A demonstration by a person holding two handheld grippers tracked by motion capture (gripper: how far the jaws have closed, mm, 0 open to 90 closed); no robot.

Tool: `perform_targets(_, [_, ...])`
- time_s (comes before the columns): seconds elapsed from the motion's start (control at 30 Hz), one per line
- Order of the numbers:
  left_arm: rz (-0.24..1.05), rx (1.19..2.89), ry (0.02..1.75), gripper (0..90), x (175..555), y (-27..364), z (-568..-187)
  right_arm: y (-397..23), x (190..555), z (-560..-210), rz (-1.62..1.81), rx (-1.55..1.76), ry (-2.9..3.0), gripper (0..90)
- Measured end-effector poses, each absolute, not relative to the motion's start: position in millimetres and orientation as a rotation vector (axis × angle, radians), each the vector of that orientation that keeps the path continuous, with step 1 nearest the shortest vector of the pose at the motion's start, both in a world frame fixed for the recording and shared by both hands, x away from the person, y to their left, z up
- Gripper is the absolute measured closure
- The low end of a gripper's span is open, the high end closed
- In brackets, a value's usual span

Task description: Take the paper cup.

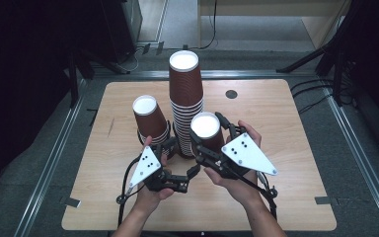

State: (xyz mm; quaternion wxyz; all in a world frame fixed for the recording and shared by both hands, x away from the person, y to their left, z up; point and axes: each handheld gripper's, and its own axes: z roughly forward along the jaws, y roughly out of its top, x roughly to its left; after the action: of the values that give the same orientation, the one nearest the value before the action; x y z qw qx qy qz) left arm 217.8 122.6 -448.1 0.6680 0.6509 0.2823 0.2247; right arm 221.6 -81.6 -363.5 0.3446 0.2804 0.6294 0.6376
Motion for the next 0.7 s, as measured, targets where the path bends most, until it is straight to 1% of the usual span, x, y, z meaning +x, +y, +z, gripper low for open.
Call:
perform_targets(0.3, [0.481, 1.529, 0.588, 0.0, 216, 118, -453, -77, 218, -376, 1.699, 0.708, 1.710, 27.2])
perform_targets(0.43, [0.449, 1.529, 0.595, 0.0, 217, 119, -457, -77, 218, -379, 1.735, 0.690, 1.748, 27.2])
perform_targets(0.53, [0.460, 1.561, 0.595, 0.0, 217, 119, -462, -73, 217, -383, 1.744, 0.656, 1.767, 27.2])
perform_targets(0.7, [0.459, 1.548, 0.622, 0.0, 218, 123, -468, -63, 211, -385, 1.737, 0.615, 1.795, 27.1])
